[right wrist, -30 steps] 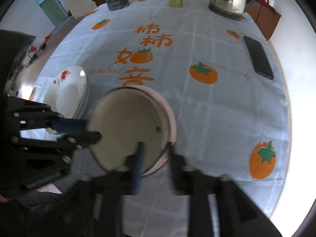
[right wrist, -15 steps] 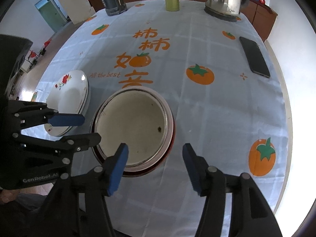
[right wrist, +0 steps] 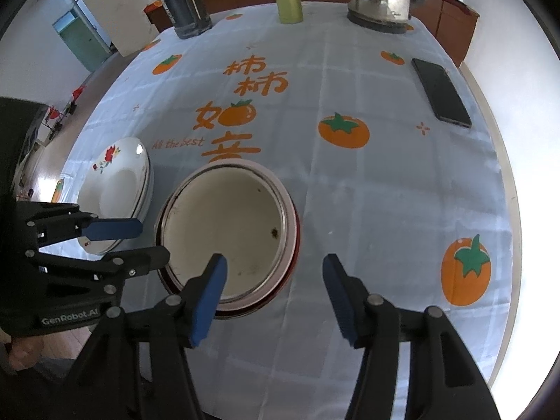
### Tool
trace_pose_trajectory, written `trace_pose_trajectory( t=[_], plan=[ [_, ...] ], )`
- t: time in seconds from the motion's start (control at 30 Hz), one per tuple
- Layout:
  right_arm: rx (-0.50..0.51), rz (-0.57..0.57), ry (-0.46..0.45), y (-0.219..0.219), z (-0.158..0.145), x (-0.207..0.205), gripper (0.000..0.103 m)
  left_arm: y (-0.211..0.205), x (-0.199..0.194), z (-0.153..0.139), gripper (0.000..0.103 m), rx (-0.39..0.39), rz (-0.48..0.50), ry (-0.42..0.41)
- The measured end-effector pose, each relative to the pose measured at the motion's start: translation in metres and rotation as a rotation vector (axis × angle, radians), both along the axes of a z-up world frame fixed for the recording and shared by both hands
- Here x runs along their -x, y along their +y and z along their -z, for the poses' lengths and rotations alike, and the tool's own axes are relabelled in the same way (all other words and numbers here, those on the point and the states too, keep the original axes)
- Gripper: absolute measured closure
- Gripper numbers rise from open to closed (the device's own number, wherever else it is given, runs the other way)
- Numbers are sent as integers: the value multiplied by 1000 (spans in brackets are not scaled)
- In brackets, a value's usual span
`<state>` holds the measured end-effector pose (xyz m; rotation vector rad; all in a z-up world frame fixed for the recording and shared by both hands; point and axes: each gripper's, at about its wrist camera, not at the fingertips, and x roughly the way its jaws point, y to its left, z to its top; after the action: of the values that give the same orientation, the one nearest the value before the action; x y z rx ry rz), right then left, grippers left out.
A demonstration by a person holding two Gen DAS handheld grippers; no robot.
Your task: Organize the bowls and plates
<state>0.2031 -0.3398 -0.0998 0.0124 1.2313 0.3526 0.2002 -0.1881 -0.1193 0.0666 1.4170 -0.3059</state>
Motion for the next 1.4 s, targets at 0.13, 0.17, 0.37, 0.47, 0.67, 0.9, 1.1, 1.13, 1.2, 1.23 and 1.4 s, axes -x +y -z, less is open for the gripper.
trace_pose_trajectory(
  t=[0.13,0.17,0.37,0.47,0.67,0.9,1.1,1.13,1.2,1.23,1.4],
  plan=[
    [2,7,12,-1,5,-2,49,0,-2,1,58,7,-2,1],
    [0,7,15,-1,7,-3,49,1,-3,2,58,9,-4,3],
    [-10,13,27,-3,12,-4,57,-1,-3,3,58,17,-7,11],
    [-20,10,36,-3,15,-5,66,-2,-4,4,58,21,-8,12],
    [-34,22,59,-4,25,-9,68,-4,-6,10,58,31,-14,25],
    [-43,26,59,-4,28,-10,80,-5,-6,13,66,13,-7,26],
    [-39,33,61,-4,25,-10,80,-6,-2,8,67,11,4,24],
    [-42,35,62,-4,24,-10,80,-6,-2,6,67,11,5,22],
    [-45,36,61,-4,21,-10,80,-4,-1,2,67,11,6,16],
    [-44,35,61,-3,20,-10,80,-5,0,0,67,10,7,14],
    [-37,26,56,0,13,-10,80,-2,3,-8,67,8,9,7]
  ],
)
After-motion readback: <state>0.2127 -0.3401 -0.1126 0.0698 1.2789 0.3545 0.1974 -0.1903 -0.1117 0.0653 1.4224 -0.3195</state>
